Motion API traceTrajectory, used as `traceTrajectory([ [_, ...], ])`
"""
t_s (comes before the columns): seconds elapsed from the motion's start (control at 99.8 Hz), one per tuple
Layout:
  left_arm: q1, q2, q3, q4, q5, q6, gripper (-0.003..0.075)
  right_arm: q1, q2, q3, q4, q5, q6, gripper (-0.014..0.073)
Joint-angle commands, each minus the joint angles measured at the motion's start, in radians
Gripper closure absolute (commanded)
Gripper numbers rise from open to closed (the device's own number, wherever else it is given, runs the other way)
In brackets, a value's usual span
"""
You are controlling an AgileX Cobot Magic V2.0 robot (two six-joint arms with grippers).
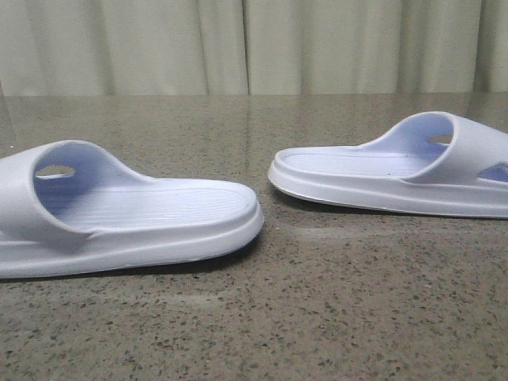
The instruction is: Insert blue slippers together front up
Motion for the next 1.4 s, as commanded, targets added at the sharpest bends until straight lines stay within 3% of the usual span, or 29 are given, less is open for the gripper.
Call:
traceTrajectory([
  [0.0, 0.002, -0.01, 0.009, -0.005, -0.082, -0.011, 0.0704, 0.0, -0.02, 0.022, 0.0, -0.081, -0.002, 0.0701],
  [1.393, 0.002, -0.01, 0.009, -0.005, -0.082, -0.011, 0.0704, 0.0, -0.02, 0.022, 0.0, -0.109, -0.002, 0.0701],
])
